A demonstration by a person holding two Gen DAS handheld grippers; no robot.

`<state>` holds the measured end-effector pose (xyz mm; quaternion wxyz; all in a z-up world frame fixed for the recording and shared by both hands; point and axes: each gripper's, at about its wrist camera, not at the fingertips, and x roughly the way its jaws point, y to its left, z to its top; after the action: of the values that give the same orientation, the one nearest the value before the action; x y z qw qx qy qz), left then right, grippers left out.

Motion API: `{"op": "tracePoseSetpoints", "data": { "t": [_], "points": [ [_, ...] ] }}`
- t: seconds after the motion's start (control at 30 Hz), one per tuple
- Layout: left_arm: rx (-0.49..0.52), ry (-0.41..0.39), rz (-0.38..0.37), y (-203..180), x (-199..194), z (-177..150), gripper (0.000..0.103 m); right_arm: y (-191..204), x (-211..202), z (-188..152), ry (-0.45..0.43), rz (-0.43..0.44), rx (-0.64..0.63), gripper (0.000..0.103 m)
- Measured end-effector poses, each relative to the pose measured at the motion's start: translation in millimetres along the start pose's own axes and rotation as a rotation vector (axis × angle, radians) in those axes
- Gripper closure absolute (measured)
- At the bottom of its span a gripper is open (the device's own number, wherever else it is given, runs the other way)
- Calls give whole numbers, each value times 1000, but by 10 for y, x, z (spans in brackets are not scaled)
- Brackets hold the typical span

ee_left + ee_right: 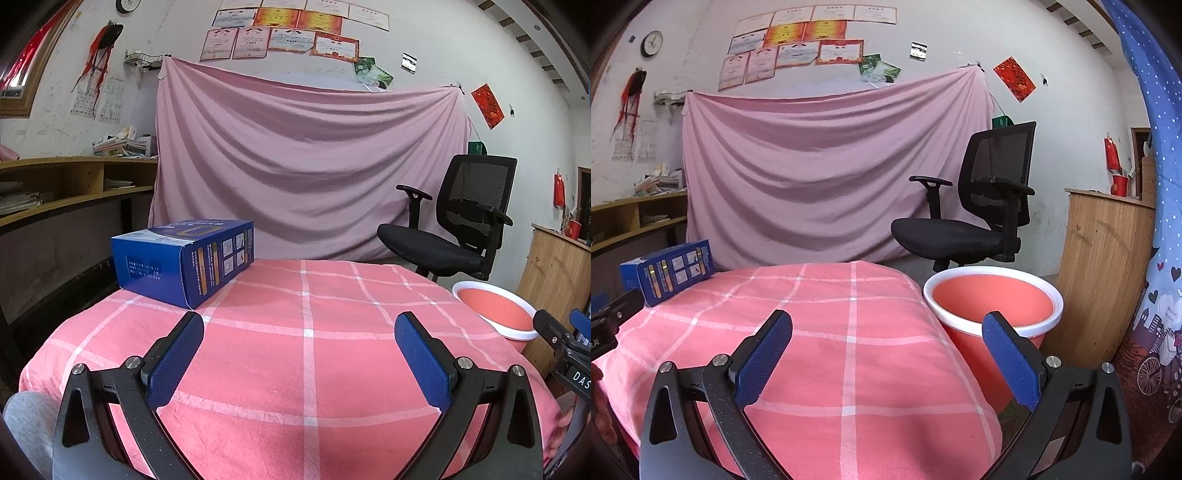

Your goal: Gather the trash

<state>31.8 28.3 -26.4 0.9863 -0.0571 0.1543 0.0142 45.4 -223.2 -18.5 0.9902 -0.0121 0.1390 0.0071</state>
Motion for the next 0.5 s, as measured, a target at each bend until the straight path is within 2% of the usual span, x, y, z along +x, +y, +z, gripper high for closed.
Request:
{"op": "tracePoseSetpoints", "data": {
  "t": [0.5],
  "points": [
    [18,1,-4,-3,-2,-5,2,8,-2,8,2,5,-1,0]
  ]
}}
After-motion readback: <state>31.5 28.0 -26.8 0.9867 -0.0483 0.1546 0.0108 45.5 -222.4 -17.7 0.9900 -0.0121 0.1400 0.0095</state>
